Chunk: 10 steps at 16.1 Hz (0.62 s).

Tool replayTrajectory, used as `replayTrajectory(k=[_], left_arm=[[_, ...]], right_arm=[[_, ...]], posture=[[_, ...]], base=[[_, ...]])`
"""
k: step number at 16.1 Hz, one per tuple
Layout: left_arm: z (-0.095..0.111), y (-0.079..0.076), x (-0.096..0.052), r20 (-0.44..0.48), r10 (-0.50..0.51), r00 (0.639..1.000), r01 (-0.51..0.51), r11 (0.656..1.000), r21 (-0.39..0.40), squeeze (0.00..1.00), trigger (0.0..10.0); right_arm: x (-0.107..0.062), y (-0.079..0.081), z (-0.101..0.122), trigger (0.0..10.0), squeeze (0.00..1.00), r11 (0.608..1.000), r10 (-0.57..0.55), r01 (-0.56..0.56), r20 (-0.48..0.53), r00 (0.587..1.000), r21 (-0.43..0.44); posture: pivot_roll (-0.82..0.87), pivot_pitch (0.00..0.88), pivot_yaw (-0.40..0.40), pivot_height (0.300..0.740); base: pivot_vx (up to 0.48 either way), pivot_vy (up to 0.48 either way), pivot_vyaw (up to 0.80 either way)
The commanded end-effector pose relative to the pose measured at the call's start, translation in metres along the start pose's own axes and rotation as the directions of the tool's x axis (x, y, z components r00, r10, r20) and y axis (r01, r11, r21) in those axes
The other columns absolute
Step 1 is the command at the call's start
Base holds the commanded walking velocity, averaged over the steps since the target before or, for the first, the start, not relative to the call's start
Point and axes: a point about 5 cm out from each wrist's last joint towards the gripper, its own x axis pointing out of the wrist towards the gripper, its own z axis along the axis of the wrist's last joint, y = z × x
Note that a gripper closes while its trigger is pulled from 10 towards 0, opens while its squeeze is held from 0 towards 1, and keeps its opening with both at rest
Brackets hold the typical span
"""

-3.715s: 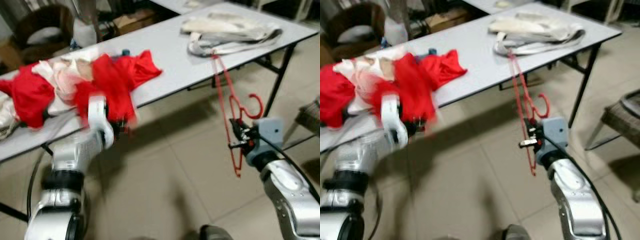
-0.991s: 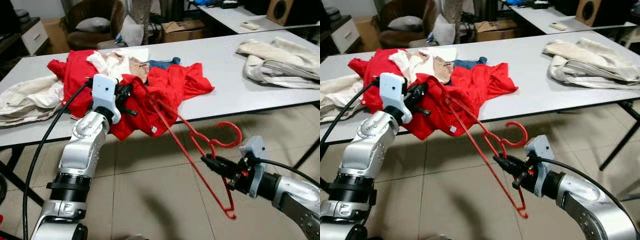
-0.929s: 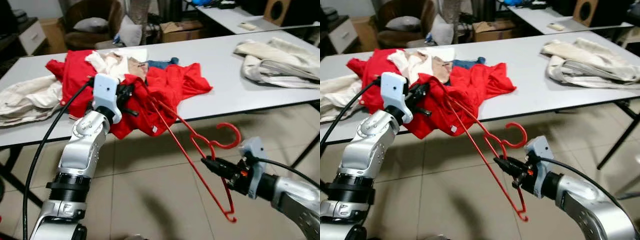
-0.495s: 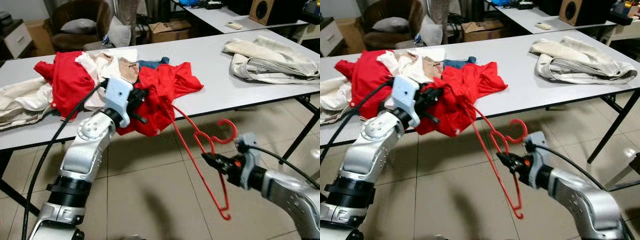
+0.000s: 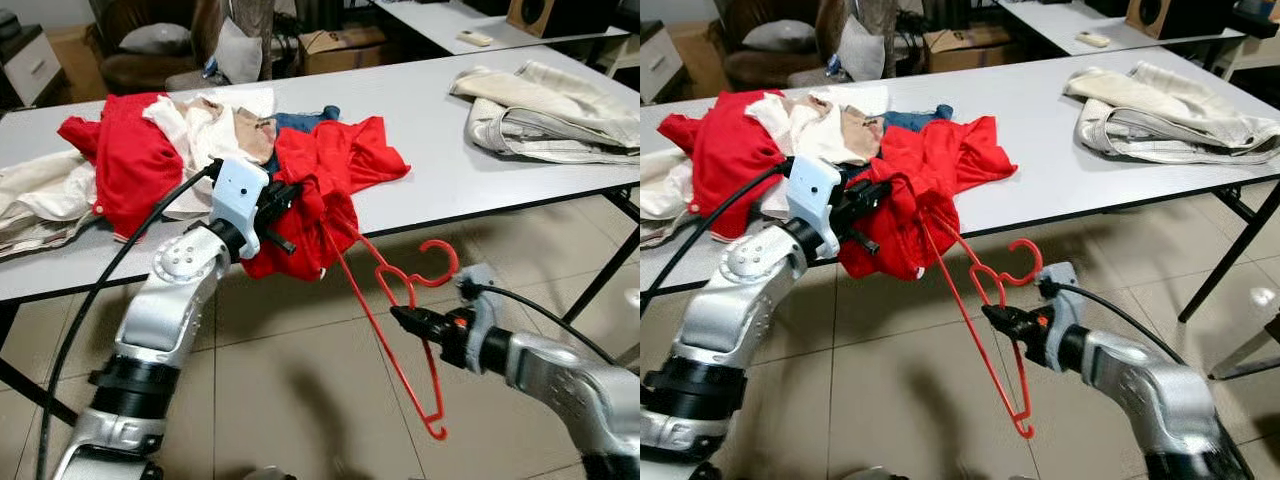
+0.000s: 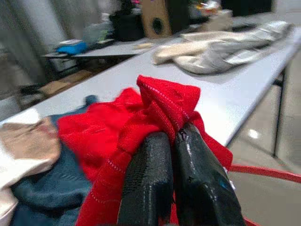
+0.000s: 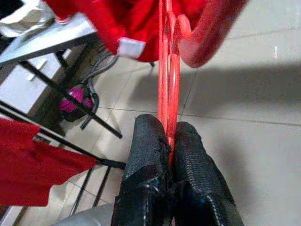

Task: Hang hanger

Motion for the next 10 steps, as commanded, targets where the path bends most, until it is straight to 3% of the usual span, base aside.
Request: replayTrajectory(k=[1,3,8,10], left_arm=[[0.001,-0.004,-0.004,-0.014,-0.07,0.997,0.07,0.997,0.013,0.0,0.0],[-0.001,-0.01,-0.008,-0.041,-0.145,0.989,0.146,0.989,0.023,0.0,0.5],[-0.009,-0.003,-0.022,-0.107,-0.107,0.988,0.112,0.993,0.035,0.0,0.2],[-0.019,0.006,-0.028,-0.156,-0.03,0.987,0.035,0.999,0.026,0.0,0.0]], right_arm=[[0.009,-0.003,0.004,10.0,0.0,1.0,-0.012,0.012,0.008,1.0,0.001],[0.019,-0.01,0.009,10.0,0.0,0.999,-0.029,0.028,0.033,0.999,0.047],[0.029,-0.008,0.032,10.0,0.0,0.983,-0.017,-0.014,0.167,0.986,0.181],[0.026,-0.004,0.052,10.0,0.0,0.964,0.0,-0.092,0.347,0.938,0.25]], posture=[[-0.09,0.0,0.074,0.74],[-0.08,0.0,0.069,0.74],[-0.06,0.0,0.057,0.74],[-0.06,0.0,0.059,0.74]], base=[[0.0,0.0,0.0],[0.0,0.0,0.0],[0.0,0.0,0.0],[0.0,0.0,0.0]])
